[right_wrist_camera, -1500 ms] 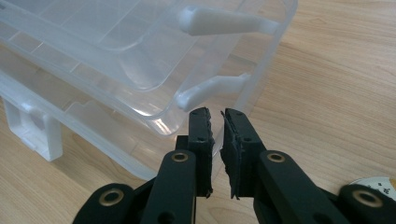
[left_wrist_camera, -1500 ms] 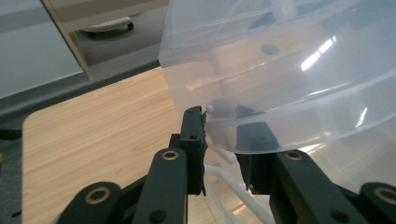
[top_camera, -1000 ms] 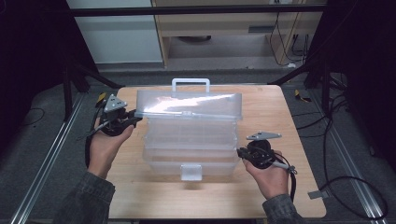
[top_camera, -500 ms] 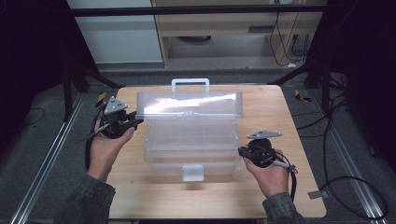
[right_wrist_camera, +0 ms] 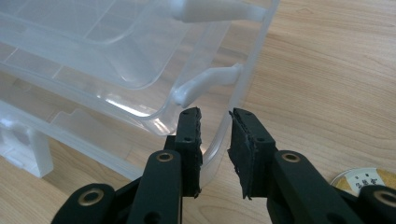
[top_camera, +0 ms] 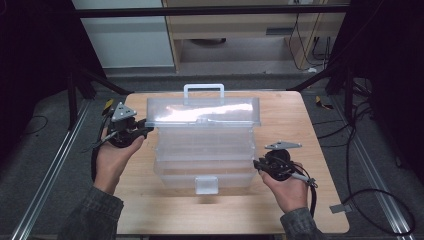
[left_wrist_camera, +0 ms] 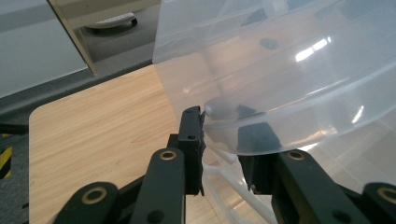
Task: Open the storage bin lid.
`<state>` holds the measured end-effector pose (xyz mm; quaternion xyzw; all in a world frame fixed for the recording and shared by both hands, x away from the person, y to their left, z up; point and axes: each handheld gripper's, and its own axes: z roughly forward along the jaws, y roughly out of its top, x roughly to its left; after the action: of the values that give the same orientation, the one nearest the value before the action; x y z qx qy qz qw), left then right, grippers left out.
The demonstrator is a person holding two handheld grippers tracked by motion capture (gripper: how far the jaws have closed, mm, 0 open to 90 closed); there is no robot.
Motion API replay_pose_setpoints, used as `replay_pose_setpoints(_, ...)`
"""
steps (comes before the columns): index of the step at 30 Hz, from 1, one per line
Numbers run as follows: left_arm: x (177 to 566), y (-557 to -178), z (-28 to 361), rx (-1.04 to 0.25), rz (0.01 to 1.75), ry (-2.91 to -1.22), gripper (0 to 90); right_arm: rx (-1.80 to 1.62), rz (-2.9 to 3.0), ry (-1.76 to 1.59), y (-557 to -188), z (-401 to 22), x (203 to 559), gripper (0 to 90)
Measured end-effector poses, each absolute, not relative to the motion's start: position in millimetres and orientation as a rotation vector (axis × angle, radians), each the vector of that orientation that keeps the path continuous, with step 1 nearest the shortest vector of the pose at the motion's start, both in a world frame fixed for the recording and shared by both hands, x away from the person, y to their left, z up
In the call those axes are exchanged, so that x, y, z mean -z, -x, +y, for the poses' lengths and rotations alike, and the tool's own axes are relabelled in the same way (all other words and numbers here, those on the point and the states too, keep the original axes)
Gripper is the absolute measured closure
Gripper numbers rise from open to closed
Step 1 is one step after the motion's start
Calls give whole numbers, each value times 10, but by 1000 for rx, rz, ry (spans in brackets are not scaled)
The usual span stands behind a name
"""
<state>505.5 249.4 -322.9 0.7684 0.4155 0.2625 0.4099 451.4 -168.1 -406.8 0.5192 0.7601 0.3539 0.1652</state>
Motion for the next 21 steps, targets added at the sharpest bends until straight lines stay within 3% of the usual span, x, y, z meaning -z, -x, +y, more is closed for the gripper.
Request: replay_pose_setpoints(21, 3131, -5189, 2496, -650, 1051, -1943, 725, -1008, 2169, -1484, -4556, -1676, 4099, 723)
